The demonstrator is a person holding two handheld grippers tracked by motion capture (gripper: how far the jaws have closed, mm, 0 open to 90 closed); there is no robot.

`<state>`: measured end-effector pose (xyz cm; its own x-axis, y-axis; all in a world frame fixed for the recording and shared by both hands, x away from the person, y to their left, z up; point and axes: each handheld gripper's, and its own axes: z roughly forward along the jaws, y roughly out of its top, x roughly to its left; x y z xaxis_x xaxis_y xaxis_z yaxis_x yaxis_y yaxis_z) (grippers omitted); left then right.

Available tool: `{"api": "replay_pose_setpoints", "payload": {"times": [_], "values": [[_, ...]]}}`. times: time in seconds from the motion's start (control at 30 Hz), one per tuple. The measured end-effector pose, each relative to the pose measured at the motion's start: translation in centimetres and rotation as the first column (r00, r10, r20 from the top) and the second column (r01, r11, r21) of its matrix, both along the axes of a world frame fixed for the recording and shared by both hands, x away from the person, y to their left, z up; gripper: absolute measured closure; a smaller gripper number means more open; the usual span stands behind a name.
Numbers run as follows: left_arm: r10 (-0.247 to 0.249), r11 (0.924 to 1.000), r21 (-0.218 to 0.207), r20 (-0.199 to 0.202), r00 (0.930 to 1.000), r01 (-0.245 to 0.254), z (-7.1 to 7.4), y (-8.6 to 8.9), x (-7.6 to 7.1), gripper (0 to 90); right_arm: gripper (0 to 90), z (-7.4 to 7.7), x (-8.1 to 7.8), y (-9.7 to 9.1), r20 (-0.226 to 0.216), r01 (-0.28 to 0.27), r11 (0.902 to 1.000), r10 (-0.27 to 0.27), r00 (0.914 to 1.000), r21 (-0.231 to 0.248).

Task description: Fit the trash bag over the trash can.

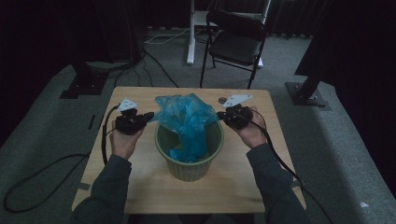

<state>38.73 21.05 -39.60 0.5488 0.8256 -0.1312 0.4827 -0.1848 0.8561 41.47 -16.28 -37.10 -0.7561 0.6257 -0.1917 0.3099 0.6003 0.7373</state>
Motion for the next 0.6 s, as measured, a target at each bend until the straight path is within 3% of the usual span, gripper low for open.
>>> {"api": "replay_pose_setpoints", "payload": {"times": [0.2,0.43,0.53,0.6], "values": [[-0.014,0.9999,-0.01,-0.03,0.9995,0.014,-1.3,0.3,-0.9,89.7,89.9,-1.2,-1.2,-1.1,-0.034,-0.018,0.9993,0.019,0.9992,0.032],[-0.016,0.9997,0.018,-0.07,0.9974,0.017,-2.5,0.0,-1.0,89.6,90.0,-2.7,-1.7,-1.5,-0.084,-0.04,0.9991,0.041,0.9956,0.012],[-0.004,1.0,0.0,-0.063,0.998,0.004,-2.3,0.2,-1.1,89.0,89.9,-2.8,-1.7,-1.7,-0.088,-0.037,0.9992,0.038,0.9954,0.014],[0.0,0.9999,-0.013,-0.058,0.9983,-0.001,-2.1,0.4,-1.1,82.2,88.8,-2.7,-1.7,-1.8,-0.082,-0.035,0.9992,0.036,0.9959,0.022]]}}
